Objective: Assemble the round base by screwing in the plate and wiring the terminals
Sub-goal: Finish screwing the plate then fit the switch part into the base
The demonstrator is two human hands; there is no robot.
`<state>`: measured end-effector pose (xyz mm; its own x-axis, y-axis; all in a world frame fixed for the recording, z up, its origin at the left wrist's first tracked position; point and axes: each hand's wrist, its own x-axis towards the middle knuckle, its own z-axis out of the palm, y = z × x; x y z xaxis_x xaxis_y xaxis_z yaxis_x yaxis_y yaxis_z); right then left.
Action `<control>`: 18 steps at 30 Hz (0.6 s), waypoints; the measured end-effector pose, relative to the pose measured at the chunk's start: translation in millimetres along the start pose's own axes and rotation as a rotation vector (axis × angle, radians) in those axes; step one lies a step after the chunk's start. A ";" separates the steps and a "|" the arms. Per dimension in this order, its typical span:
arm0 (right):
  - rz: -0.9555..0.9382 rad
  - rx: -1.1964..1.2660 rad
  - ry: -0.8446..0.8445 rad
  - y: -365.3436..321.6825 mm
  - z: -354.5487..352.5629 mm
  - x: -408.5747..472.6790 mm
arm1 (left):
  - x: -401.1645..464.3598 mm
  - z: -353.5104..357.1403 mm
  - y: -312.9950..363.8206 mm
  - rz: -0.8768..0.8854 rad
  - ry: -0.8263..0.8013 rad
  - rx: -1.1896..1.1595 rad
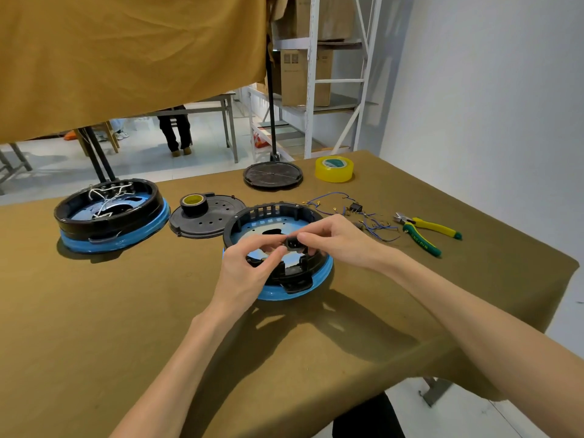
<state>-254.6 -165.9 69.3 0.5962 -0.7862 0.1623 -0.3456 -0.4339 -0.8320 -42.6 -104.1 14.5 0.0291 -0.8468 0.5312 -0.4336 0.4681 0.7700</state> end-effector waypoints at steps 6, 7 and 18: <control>0.051 0.070 -0.045 5.9 0.6 -5.0 | 0.8 -6.5 2.6 -0.026 0.007 -0.053; 0.040 0.060 -0.040 6.5 1.2 -4.5 | 1.7 -6.7 4.0 -0.032 0.012 -0.058; 0.080 0.180 -0.059 5.2 13.0 0.3 | 8.2 -0.1 9.0 0.025 -0.131 -0.002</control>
<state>-246.8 -162.6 58.2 0.6156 -0.7854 0.0648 -0.2620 -0.2815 -0.9231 -46.2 -106.8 25.8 -0.0993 -0.8604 0.4998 -0.4313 0.4898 0.7577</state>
